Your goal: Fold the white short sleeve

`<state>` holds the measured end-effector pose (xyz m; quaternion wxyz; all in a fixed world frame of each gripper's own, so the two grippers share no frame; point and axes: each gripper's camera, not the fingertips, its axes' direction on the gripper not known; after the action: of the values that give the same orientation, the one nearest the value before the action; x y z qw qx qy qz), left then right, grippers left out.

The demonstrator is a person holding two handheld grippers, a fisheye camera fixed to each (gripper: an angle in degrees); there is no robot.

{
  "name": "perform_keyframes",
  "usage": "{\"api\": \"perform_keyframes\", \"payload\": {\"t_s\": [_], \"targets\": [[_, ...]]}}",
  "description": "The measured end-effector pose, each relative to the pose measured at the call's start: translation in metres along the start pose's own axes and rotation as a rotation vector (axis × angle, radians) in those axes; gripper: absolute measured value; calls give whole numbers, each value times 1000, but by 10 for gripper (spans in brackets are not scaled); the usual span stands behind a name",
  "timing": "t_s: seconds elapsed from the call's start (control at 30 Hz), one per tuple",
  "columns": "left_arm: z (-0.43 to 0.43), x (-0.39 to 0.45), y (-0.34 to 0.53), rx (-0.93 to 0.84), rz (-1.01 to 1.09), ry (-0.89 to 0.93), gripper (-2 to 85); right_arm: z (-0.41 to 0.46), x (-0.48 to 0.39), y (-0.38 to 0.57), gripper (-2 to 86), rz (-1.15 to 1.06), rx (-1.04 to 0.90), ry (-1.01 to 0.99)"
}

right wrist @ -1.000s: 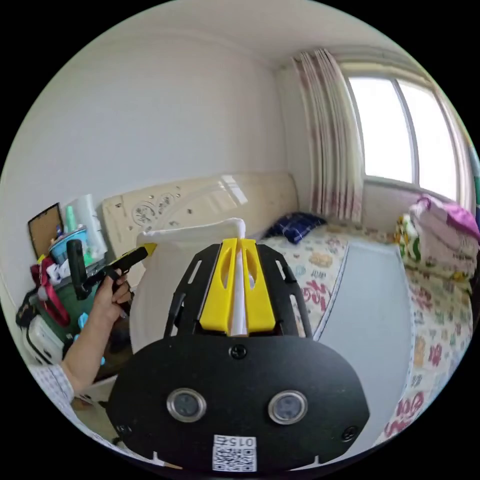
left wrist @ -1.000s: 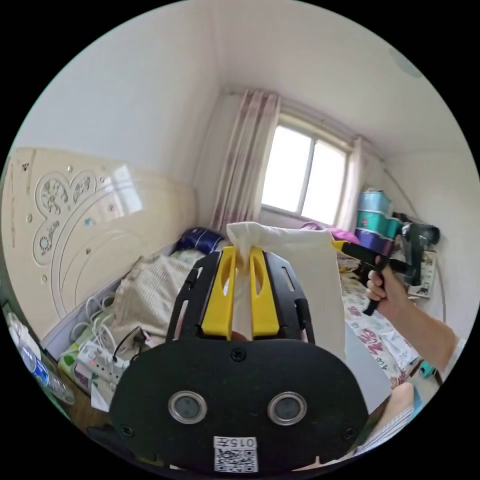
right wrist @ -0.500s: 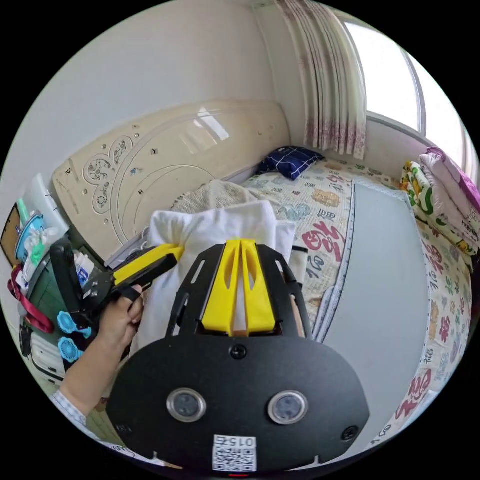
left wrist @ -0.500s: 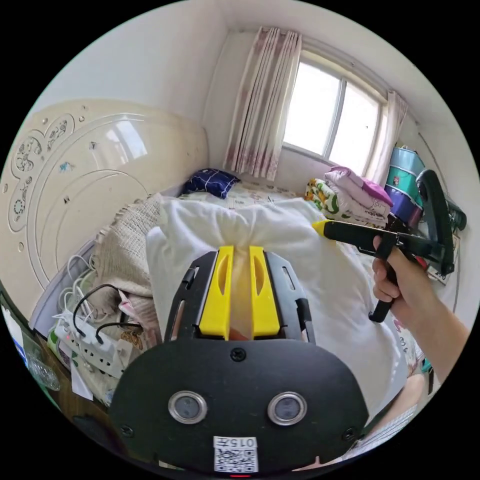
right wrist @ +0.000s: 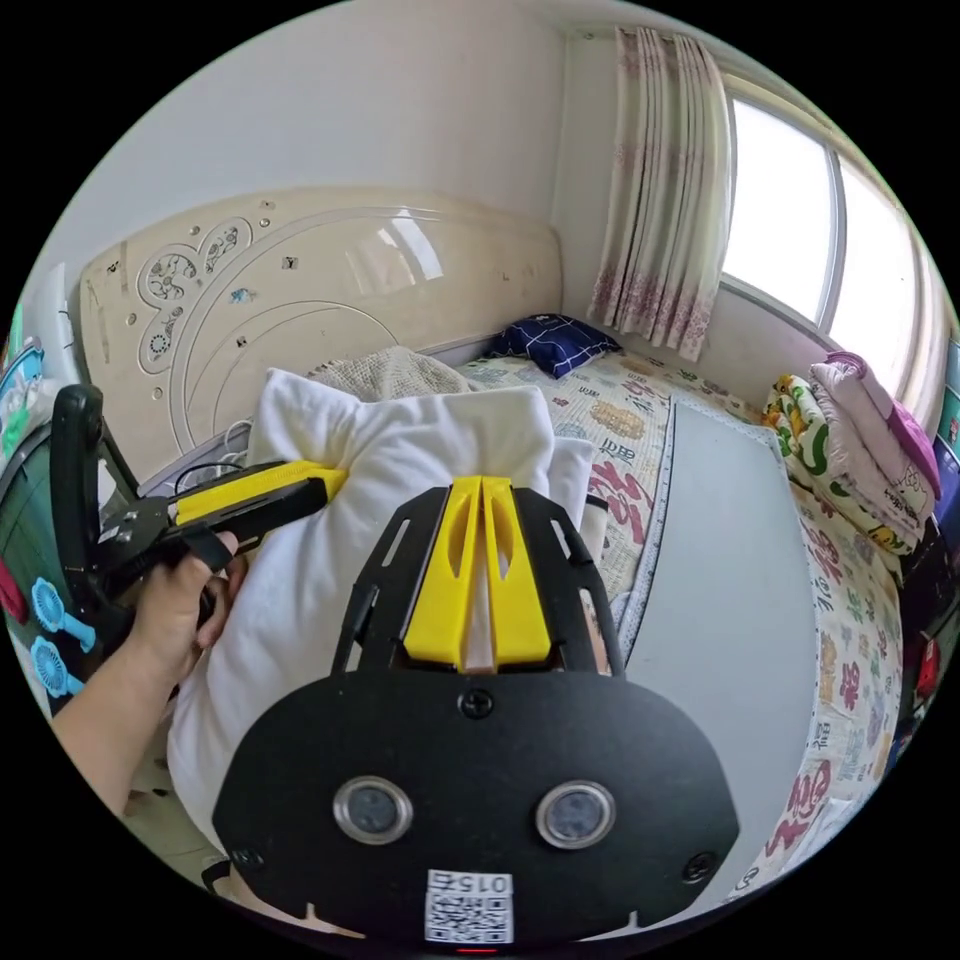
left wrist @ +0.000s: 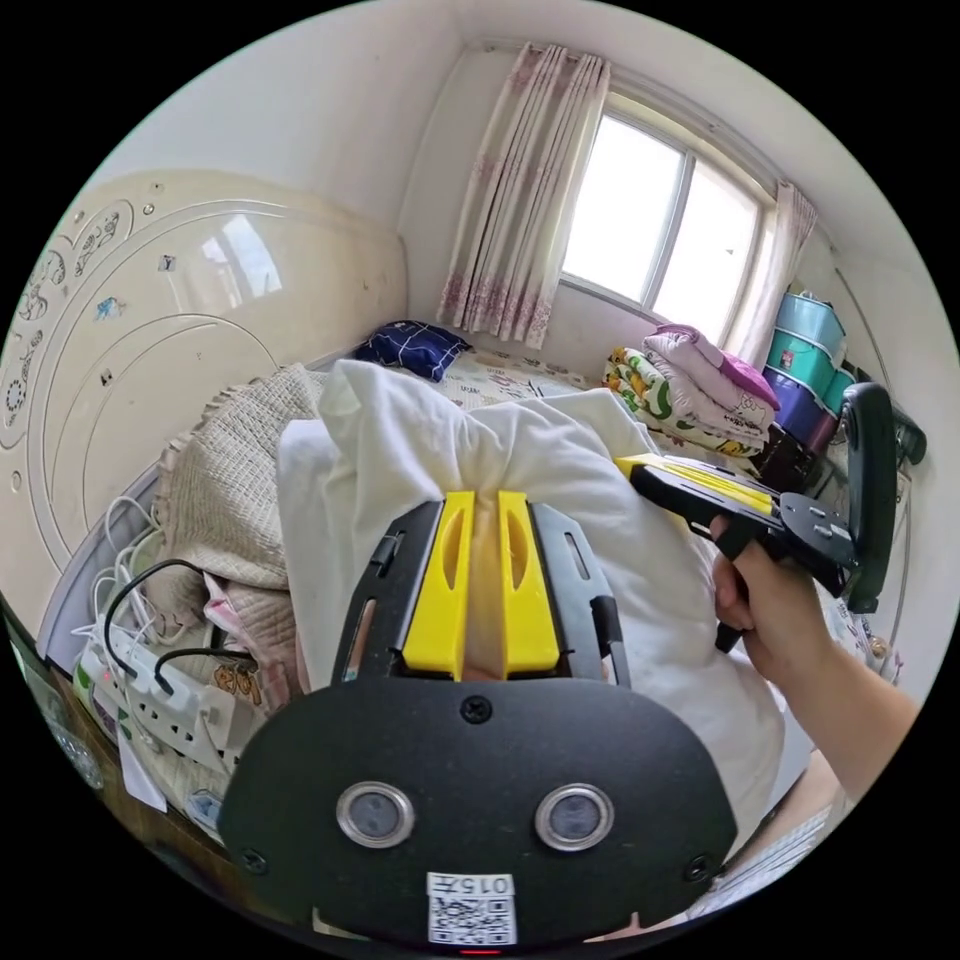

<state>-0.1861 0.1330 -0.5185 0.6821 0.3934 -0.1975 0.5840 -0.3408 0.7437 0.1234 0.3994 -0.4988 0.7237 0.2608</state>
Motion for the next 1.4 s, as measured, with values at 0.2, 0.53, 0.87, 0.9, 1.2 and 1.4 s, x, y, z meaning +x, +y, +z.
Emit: {"api": "perform_keyframes", "payload": {"t_s": [0.2, 0.53, 0.87, 0.9, 1.2, 1.4], "targets": [[6, 46, -12, -12, 88, -105, 30, -56, 48, -13, -6, -36, 42, -32], [24, 98, -43, -31, 143, -183, 32, -304, 215, 94, -8, -6, 109, -207], [38, 201, -122, -213, 134, -279, 4, -689, 524, 303, 72, 1054, 395, 418], [34, 212, -125, -205, 147, -255, 2, -711, 533, 311, 73, 1105, 445, 447], [-16, 487, -112, 132, 429, 153, -3, -876, 653, 363, 88, 1510, 767, 588], [95, 716, -89, -53, 518, 630, -3, -895, 719, 359, 89, 1651, 727, 433]]}}
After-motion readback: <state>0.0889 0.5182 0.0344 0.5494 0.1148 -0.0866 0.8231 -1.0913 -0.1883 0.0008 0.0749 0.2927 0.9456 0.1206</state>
